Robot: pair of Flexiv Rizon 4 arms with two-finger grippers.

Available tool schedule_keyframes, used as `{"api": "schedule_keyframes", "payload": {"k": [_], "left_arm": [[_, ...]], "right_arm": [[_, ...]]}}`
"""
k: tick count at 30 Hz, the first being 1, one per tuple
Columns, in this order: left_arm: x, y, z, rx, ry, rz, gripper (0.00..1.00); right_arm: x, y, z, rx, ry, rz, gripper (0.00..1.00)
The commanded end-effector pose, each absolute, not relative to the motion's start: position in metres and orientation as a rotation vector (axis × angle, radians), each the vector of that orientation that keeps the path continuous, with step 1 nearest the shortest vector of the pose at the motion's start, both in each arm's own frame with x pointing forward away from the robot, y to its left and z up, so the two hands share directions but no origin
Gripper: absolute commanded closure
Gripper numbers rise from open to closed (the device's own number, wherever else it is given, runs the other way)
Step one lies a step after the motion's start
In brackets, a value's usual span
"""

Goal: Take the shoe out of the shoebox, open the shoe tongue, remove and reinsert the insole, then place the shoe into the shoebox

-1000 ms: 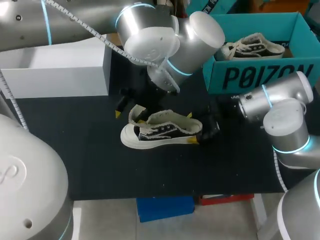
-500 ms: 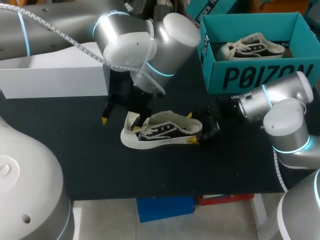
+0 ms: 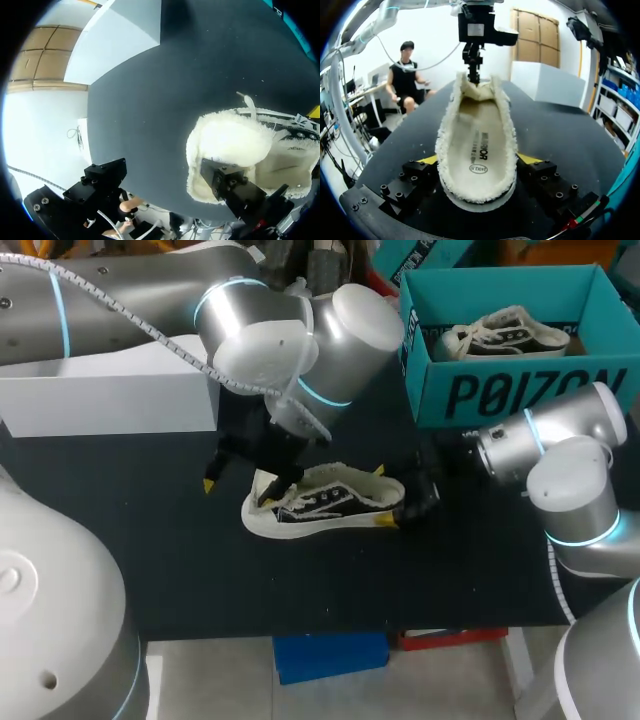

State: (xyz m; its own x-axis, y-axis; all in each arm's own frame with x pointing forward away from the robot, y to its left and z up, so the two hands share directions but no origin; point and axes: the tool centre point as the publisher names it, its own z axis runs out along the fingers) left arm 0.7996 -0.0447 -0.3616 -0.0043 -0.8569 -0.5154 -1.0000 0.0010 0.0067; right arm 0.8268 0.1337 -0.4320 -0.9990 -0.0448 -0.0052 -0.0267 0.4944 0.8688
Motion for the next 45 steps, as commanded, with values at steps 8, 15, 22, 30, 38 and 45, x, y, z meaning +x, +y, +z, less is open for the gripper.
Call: {"api": "schedule_keyframes", "payload": {"k": [8,15,22,30,38,45], "left_arm": [[0.787,-0.079,-0.296,-1.376,2.617,-0.229,0.0],[0.792,-0.128,-0.277,-0.67,3.141,-0.466,1.0],[0.802,-0.154,-0.271,-0.242,3.399,-0.52,1.0],[0.804,-0.16,-0.273,0.15,3.494,-0.61,1.0],[0.804,-0.16,-0.273,0.389,3.535,-0.693,1.0],[0.809,-0.165,-0.276,0.621,3.543,-0.651,1.0]], "right_arm": [[0.828,0.13,-0.435,0.063,-2.7,-1.569,1.0],[0.828,0.13,-0.435,0.063,-2.7,-1.569,1.0],[0.828,0.13,-0.435,0.063,-2.7,-1.569,1.0],[0.828,0.13,-0.435,0.063,-2.7,-1.569,1.0],[0.828,0.13,-0.435,0.063,-2.7,-1.569,1.0],[0.828,0.13,-0.435,0.063,-2.7,-1.569,1.0]]}}
